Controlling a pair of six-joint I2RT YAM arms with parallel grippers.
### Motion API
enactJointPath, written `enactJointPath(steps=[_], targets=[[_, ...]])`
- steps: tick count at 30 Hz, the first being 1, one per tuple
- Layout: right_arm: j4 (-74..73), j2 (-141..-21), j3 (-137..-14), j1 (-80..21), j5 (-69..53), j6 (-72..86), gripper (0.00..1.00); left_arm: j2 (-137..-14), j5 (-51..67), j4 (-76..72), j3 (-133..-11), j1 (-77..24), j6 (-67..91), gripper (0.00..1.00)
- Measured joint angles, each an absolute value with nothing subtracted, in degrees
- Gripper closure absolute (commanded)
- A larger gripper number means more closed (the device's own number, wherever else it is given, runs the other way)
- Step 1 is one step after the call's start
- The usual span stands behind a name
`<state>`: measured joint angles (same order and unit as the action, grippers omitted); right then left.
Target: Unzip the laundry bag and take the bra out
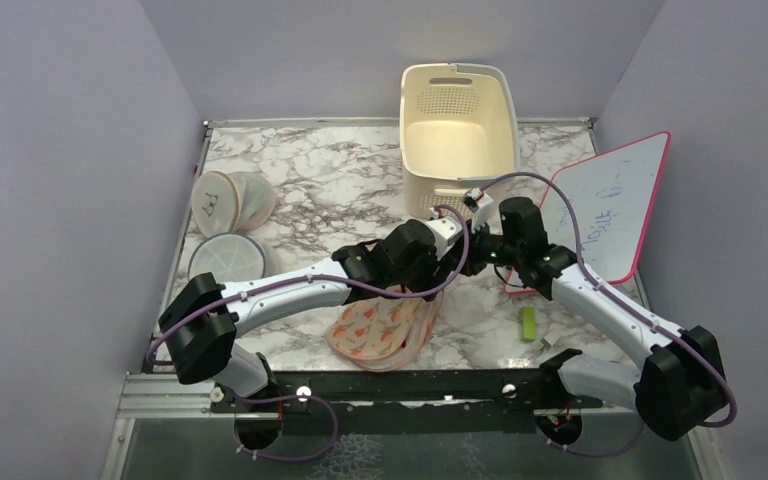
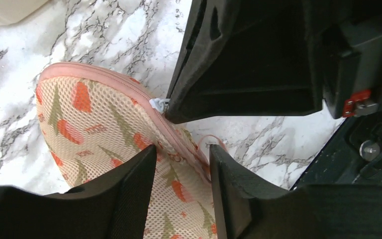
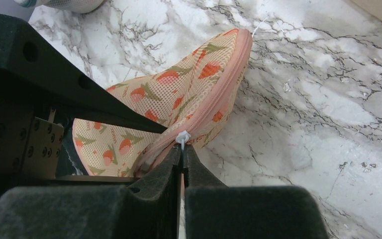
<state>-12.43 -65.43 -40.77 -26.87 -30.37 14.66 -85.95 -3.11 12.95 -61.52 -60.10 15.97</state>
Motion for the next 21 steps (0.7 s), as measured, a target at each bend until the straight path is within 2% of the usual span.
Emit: enactJointPath(steps=[4, 9, 21], targets=[[-12.53, -64.84, -40.75, -26.87, -30.52, 14.72, 0.99, -86.06, -4.16, 13.30, -61.52, -60.10, 16.12, 0.88], [-13.72, -64.58, -40.75, -26.87, -29.58, 14.74, 0.99, -86.06, -4.56, 14.22, -61.52, -60.10, 14.96, 1.00], [-16.69, -71.20, -45.74, -26.92, -24.34, 13.19, 0.99, -82.74, -2.35, 16.19, -60.99, -60.07, 4.43, 1.00]])
